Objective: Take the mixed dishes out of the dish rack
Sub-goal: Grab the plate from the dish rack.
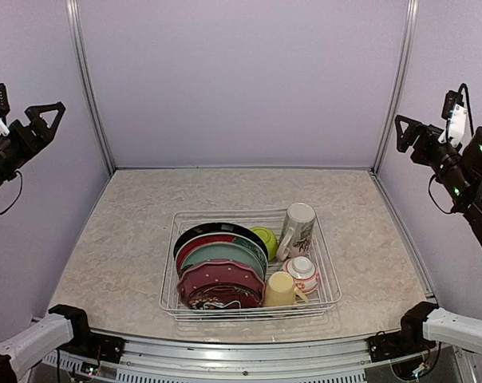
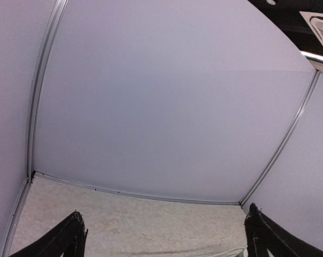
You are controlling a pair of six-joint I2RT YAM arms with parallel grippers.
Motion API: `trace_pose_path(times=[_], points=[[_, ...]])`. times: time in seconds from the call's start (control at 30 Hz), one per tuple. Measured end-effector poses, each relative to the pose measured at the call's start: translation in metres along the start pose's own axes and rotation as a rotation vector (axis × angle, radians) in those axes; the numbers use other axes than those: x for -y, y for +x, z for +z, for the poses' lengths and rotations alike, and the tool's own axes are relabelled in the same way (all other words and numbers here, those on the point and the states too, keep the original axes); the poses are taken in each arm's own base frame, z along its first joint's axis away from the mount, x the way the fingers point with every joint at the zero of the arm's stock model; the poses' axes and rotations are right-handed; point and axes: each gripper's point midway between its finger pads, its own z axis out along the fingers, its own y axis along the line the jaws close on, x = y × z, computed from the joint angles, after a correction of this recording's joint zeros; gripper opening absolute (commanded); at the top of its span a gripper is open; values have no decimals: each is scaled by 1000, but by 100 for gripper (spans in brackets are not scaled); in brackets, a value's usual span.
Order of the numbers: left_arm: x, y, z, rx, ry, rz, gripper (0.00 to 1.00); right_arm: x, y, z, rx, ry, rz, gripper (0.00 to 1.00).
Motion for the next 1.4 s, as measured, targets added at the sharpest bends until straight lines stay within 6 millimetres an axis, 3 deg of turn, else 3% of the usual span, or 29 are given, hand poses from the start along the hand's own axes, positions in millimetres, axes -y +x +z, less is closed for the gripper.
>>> trace_pose_path(times=[0.23,0.43,0.53,0.63,0.93,1.23,1.4], points=[[-22,3,12,-6,-67,-16,99,51,8,8,-73,194,-19,100],[-47,25,33,-60,-109,-44,99,88,36,14,-197,333,-6,100],[-58,39,44,-100,-115,-60,99,94,56,17,-275,335,-6,100],[-67,56,54,-149,-108,-79,99,87,70,21,-338,273,-3,100],[-79,105,77,-303,-41,-149,99,36,112,38,-502,-15,-15,98],[-69,126,89,-379,53,-198,99,-71,172,41,-670,-408,-128,96],[-66,142,98,-438,91,-229,99,-124,200,37,-734,-513,-225,100]])
